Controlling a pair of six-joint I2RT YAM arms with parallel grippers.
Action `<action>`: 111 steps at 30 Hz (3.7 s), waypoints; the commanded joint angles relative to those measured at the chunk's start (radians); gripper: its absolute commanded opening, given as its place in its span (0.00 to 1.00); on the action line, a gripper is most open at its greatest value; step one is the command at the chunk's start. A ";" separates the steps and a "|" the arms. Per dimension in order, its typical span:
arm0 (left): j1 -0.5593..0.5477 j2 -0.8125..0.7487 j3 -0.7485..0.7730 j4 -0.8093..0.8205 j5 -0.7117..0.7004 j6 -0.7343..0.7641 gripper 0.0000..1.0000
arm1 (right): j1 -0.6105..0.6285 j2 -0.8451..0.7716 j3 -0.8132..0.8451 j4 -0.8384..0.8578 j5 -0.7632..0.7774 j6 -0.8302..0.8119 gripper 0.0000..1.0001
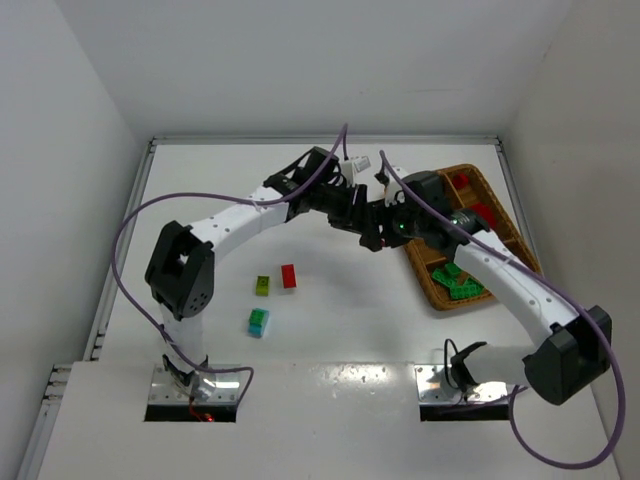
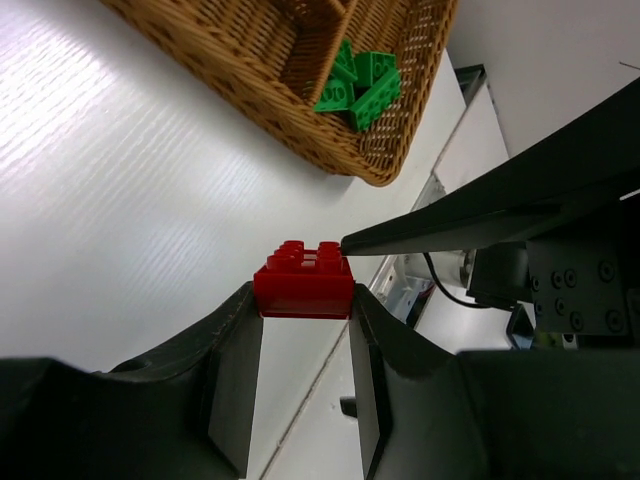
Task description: Sort the legos into containers by color
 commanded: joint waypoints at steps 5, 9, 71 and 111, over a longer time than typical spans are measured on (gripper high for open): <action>0.014 -0.042 0.044 -0.009 0.053 -0.003 0.00 | 0.037 0.047 0.042 0.055 0.070 -0.038 0.54; 0.014 -0.052 0.044 -0.009 0.064 -0.003 0.00 | 0.037 0.047 0.004 0.092 0.108 -0.028 0.50; 0.172 -0.349 -0.316 -0.257 -0.527 0.111 0.95 | -0.604 0.583 0.423 -0.012 0.628 0.361 0.02; 0.183 -0.432 -0.450 -0.331 -0.702 -0.038 0.94 | -0.144 0.386 0.309 -0.053 0.303 0.258 0.73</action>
